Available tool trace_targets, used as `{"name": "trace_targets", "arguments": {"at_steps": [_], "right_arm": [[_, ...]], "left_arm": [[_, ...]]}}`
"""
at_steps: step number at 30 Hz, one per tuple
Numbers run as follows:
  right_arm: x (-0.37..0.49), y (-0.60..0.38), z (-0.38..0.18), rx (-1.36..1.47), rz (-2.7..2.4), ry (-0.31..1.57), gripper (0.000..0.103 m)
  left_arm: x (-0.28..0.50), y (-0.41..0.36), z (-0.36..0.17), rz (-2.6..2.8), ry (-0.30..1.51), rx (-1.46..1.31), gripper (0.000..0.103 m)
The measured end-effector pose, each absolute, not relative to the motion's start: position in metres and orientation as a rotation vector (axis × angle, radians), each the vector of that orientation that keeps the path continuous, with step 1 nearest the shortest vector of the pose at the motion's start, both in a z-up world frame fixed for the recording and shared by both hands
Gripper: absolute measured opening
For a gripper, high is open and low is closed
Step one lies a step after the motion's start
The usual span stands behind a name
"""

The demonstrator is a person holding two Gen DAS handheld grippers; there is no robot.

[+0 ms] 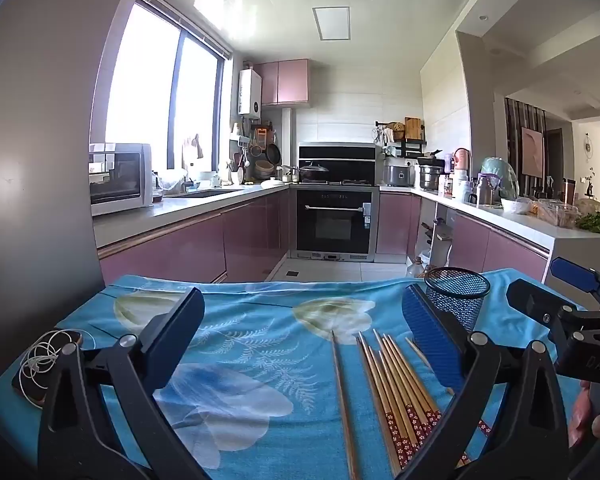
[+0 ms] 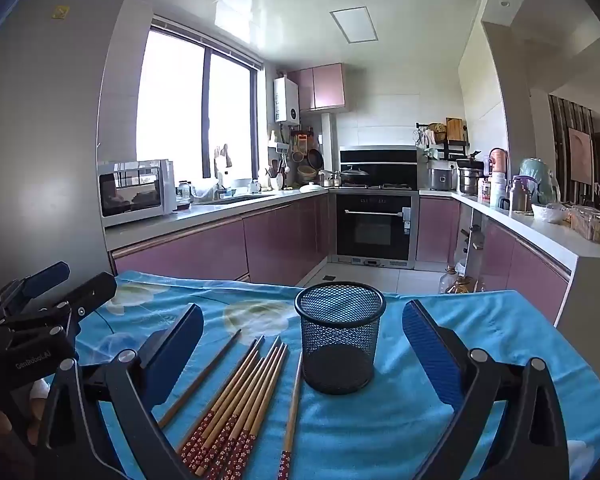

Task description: Organize utensils

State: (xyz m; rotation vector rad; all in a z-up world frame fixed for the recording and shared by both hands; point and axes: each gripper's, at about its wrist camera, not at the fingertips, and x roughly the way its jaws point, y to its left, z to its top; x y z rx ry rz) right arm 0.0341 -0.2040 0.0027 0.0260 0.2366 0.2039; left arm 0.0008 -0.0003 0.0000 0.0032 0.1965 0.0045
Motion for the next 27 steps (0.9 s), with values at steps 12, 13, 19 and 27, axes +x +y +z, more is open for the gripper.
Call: {"name": "trace_targets", "arguments": {"at_steps": [12,13,19,27], "right_arm": [[0.0338,-0.203,0.0054,0.024,0.207,0.234,0.096],[0.0327,-0.2038,0.006,0.027,0.206,0.229,0.096],[0.0316,-0.2053,0.005,0.03,0.204,0.216,0.096],[0.0322,-0.2065,0.0057,0.038,0.201,0.21,0.096]], "left_arm": [[-0.0001,-0.0023,0.0009,0.011,0.178,0.009,0.097],[-0.0042,-0.0012,0.0058,0.012,0.176,0.009,0.097],[-0.0028,0.0004,0.0035,0.012,0.17,0.004,0.097],[-0.0009,-0.0009,0.0028,0.024,0.148,0.003,0.097]]}}
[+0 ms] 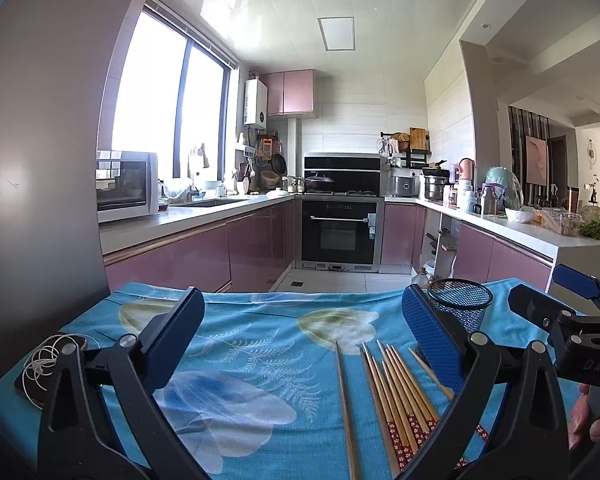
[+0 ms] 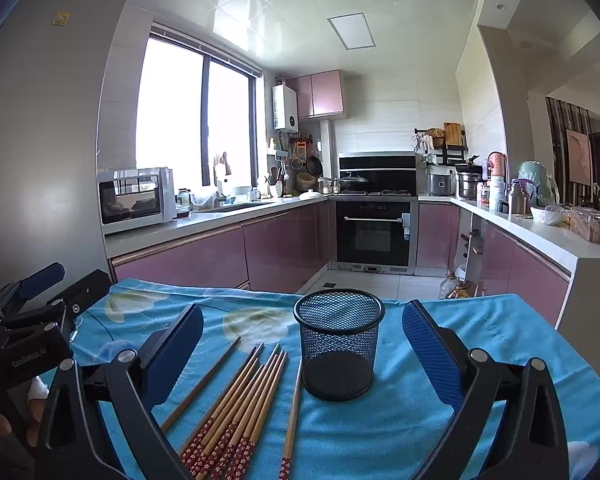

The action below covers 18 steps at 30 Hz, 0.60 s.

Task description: Organize utensils

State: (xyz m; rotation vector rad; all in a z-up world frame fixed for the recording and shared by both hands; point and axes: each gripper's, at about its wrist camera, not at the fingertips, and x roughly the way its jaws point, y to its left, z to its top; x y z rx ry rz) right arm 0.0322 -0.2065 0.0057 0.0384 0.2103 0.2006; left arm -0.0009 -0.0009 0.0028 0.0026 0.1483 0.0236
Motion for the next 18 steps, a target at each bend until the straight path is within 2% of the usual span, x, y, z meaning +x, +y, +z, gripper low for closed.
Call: {"name": "trace_targets", "arguments": {"at_steps": [18], "right_arm": [[0.0331,-0.2067,0.0046,0.039,0.2,0.199,0.096]], "left_arm": [[-0.0036,-0.0012,0.0049,0.028,0.131,0.003,0.097]]}}
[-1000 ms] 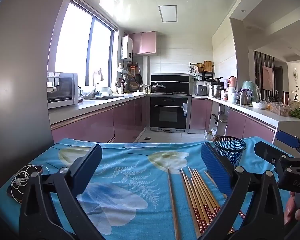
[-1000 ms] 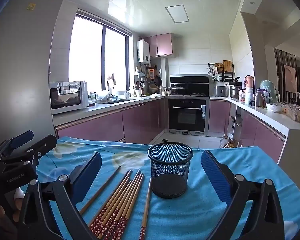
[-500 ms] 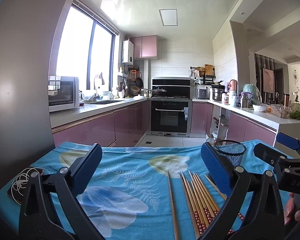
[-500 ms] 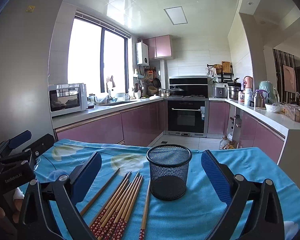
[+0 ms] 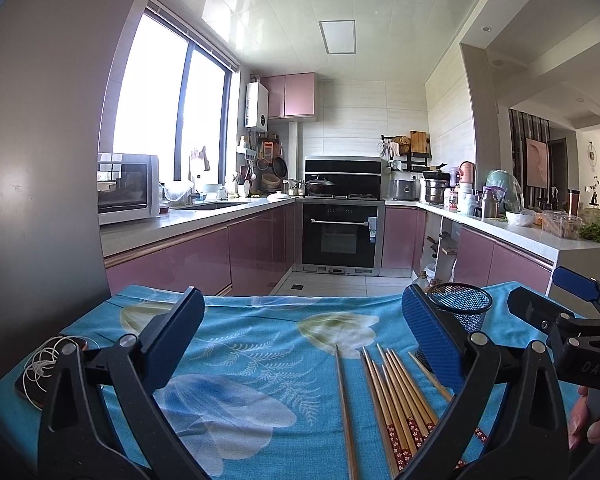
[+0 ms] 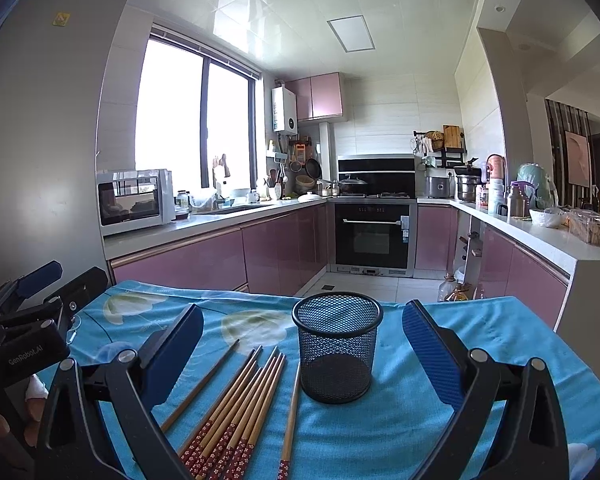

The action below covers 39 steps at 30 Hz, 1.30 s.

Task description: Organize utensils

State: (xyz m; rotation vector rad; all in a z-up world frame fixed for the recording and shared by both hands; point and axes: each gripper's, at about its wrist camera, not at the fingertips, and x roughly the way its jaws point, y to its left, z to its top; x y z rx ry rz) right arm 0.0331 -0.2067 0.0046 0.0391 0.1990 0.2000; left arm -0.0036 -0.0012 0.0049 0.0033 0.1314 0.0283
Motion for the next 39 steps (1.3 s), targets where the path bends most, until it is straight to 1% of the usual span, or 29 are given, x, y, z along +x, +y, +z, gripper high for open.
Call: {"name": "trace_targets", "arguments": {"at_steps": [39], "right_arm": [[0.0331,-0.2047,0.0032,0.042,0.202,0.204,0.096]], "left_arm": [[-0.008,-0.0008,0.0065,0.032,0.134,-0.004,0.097]]}}
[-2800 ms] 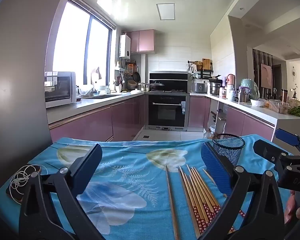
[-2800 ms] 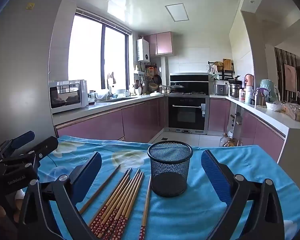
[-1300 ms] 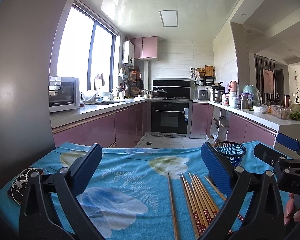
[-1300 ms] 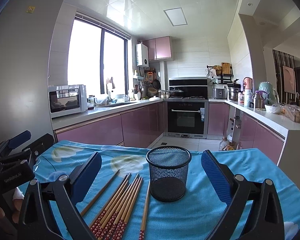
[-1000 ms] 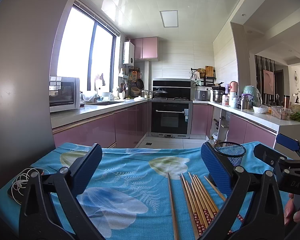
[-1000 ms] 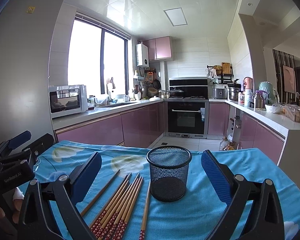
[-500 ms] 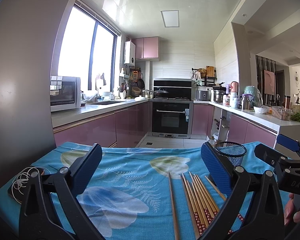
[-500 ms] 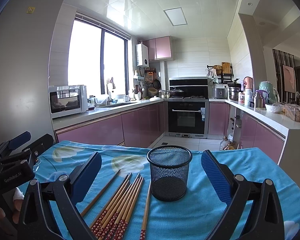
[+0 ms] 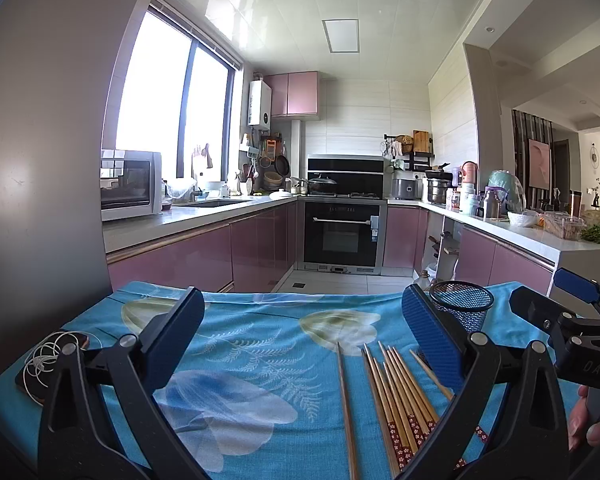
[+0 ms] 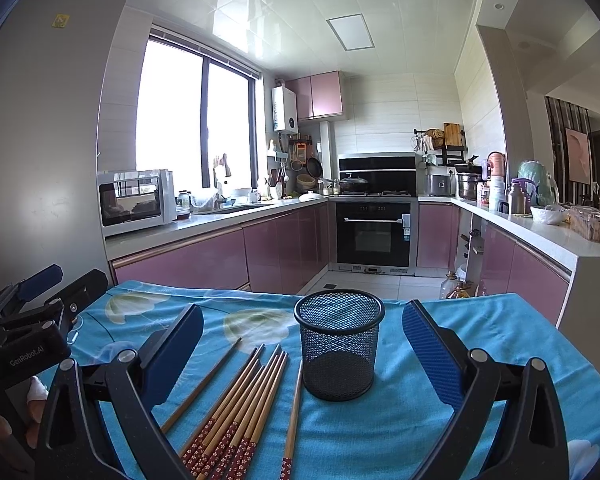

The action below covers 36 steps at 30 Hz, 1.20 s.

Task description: Organize utensils

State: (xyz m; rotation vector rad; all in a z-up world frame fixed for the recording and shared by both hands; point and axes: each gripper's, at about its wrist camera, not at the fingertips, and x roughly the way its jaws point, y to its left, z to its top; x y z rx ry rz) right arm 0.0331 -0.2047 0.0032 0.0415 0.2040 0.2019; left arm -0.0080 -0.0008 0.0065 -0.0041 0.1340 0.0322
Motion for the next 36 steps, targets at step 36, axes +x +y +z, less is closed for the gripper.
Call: {"name": "trace_targets", "arguments": {"at_steps": [36], "right_arm": [[0.0327,-0.2058,0.0009,0.047,0.2,0.2,0.096]], "left_arm": [[-0.008,-0.0021,0.0016,0.029,0.143,-0.01,0.097]]}}
